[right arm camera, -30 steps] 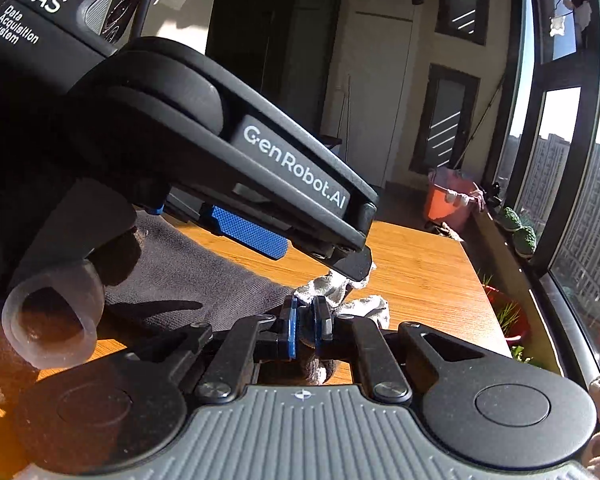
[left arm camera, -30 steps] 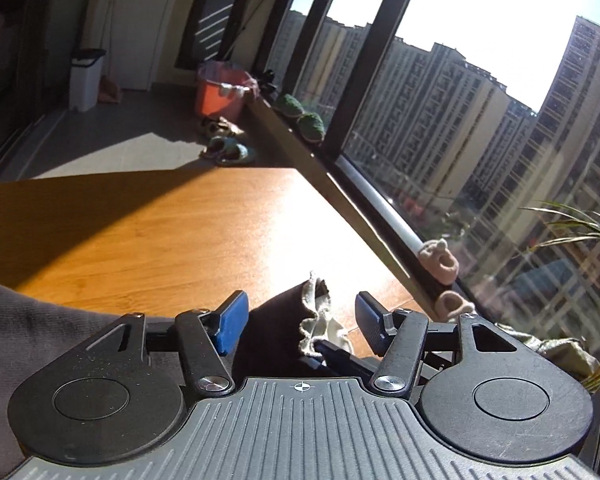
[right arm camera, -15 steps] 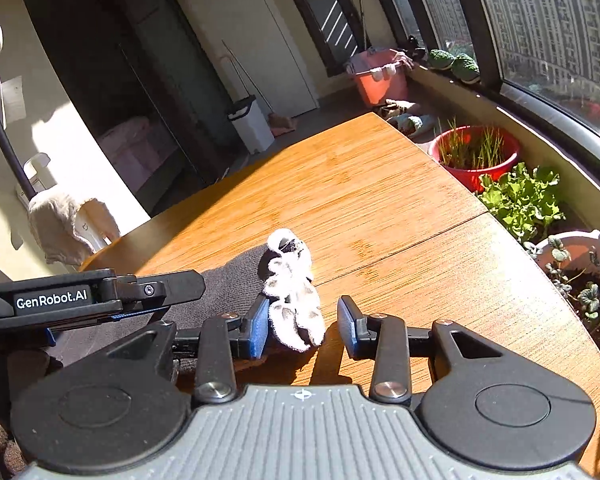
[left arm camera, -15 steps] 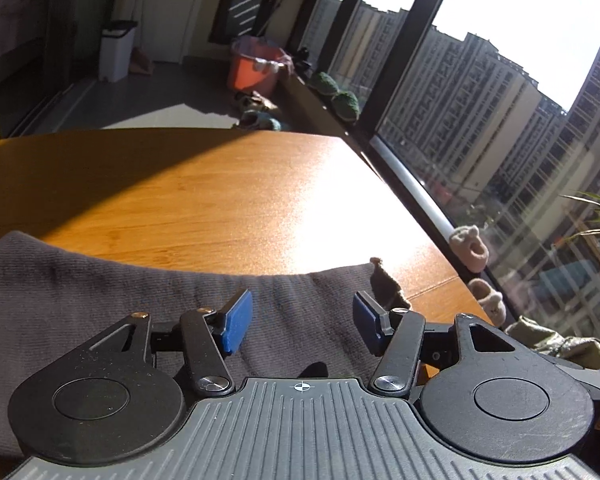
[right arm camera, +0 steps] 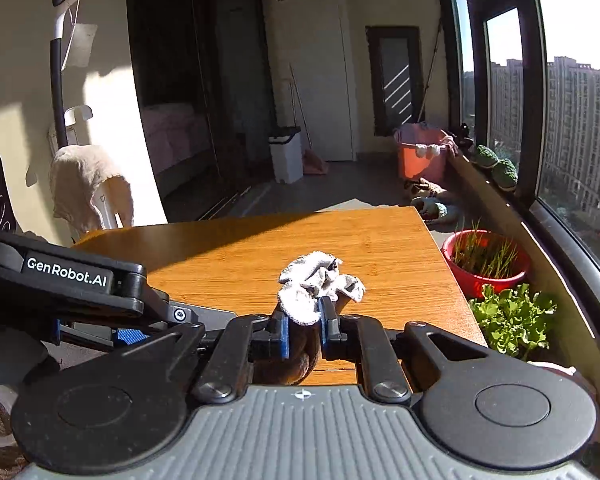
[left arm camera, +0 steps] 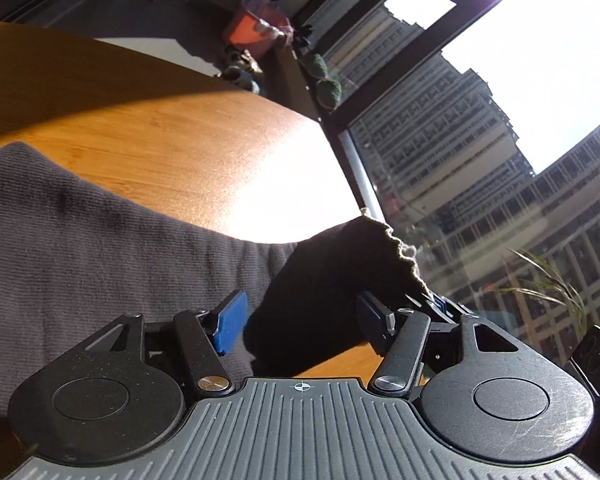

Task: Fold clothes
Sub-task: 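Grasp the cuff end of the pants with the right gripper while the left gripper pinches beside it, then roll the cuff end over onto the pants with both grippers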

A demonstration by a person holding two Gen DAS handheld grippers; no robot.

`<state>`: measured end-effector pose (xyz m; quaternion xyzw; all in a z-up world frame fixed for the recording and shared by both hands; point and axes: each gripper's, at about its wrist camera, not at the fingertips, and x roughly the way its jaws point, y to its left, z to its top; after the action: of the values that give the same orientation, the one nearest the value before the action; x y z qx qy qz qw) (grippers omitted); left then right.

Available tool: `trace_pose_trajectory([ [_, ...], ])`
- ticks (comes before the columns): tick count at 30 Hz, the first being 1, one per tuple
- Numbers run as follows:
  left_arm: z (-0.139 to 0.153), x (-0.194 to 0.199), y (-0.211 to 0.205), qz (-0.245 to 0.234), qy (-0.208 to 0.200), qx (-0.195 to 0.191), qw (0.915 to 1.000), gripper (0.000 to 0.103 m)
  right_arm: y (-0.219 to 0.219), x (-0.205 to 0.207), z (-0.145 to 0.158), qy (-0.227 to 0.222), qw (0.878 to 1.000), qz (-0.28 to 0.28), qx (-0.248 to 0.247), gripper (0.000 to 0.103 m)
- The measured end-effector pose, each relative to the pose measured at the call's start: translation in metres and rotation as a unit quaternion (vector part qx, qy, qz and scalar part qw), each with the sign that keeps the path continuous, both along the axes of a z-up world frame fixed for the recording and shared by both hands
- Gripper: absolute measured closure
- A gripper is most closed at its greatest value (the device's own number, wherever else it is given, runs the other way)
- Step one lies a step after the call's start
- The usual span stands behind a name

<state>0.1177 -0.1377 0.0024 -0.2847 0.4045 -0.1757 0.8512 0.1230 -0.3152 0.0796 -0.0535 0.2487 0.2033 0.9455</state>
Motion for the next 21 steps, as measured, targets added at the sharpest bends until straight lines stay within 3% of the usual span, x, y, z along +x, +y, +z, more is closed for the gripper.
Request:
trace_pose_trajectory([
  [3,0.014,0.003,-0.007,-0.005,-0.025,0.032,0.9992,0.034,0.039,-0.020,-0.013,-0.042,0.993,0.053,-0.094,0.089],
  [5,0.020,0.001,-0.019,-0.007,-0.052,0.095,0.9941,0.034,0.055,-0.031,-0.019,-0.059,0.988,0.073,-0.120,0.089],
  [7,0.021,0.000,-0.031,-0.007,-0.074,0.163,0.9839,0.042,0.063,-0.036,-0.021,-0.066,0.986,0.080,-0.127,0.089],
  [9,0.013,0.002,-0.041,-0.016,-0.079,0.219,0.9723,0.045,0.054,-0.035,-0.016,-0.049,0.990,0.089,-0.100,0.088],
  [11,0.007,0.003,-0.044,-0.018,-0.080,0.239,0.9675,0.045,0.040,-0.033,-0.008,-0.025,0.992,0.103,-0.062,0.085],
  [12,0.005,0.003,-0.046,-0.016,-0.081,0.247,0.9654,0.045,0.030,-0.033,-0.004,-0.013,0.993,0.110,-0.040,0.079],
  [13,0.004,0.003,-0.045,-0.013,-0.083,0.250,0.9647,0.045,0.020,-0.033,-0.001,-0.002,0.994,0.112,-0.019,0.074],
  [17,0.002,0.004,-0.038,-0.006,-0.078,0.237,0.9684,0.042,-0.022,-0.015,-0.002,0.066,0.992,0.054,0.089,0.072],
  [21,0.001,0.004,-0.037,-0.006,-0.076,0.228,0.9706,0.041,-0.042,0.010,-0.019,0.136,0.972,-0.010,0.193,0.072],
])
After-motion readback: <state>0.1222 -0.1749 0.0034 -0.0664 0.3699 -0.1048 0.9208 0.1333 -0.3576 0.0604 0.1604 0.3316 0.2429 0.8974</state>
